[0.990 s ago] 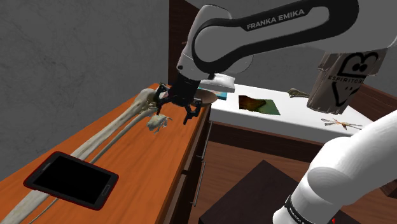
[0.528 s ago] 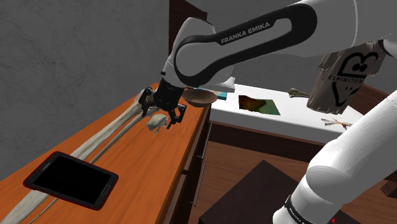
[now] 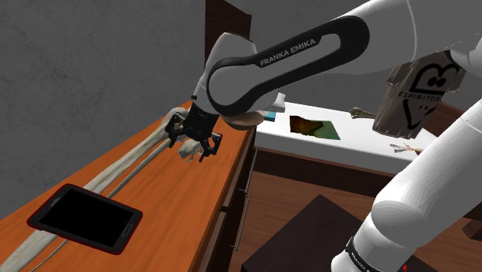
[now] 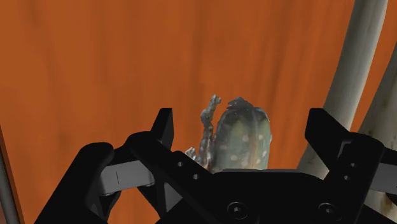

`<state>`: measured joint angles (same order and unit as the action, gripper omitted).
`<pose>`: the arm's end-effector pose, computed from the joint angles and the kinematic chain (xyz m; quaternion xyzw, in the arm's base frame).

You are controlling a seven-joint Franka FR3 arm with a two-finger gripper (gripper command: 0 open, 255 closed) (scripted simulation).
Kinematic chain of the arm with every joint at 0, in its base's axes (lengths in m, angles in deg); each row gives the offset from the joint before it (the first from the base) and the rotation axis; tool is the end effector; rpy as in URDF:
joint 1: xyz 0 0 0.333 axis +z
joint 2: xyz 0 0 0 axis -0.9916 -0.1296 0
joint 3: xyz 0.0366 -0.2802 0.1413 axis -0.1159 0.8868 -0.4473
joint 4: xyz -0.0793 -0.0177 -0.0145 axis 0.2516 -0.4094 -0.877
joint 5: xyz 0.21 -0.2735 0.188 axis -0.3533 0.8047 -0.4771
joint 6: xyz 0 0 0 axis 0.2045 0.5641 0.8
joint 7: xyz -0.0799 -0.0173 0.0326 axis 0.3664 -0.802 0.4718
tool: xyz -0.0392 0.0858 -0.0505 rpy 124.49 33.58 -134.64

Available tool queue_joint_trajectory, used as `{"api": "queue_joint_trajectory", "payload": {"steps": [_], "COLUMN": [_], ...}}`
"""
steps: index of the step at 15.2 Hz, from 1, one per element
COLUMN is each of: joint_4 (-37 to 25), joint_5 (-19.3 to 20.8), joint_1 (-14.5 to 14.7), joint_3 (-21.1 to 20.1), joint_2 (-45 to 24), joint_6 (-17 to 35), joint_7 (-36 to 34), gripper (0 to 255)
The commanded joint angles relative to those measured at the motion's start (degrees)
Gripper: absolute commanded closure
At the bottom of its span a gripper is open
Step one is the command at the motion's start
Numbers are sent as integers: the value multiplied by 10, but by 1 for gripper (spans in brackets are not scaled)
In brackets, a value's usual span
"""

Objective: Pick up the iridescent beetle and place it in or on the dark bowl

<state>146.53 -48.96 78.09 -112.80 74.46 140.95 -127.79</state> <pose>0.4456 0.2613 0.4459 -0.8974 0.3998 -0.0569 0.1776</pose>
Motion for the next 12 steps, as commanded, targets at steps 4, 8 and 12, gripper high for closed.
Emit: {"api": "queue_joint_trajectory", "payload": {"steps": [4, 8, 12], "joint_4": [1, 1, 1], "joint_5": [0, 0, 0], "joint_1": [0, 0, 0], "joint_3": [-1, 0, -1], "joint_2": [-2, -2, -2], "joint_6": [0, 0, 0], "joint_7": [0, 0, 0], "gripper": [0, 255, 255]}}
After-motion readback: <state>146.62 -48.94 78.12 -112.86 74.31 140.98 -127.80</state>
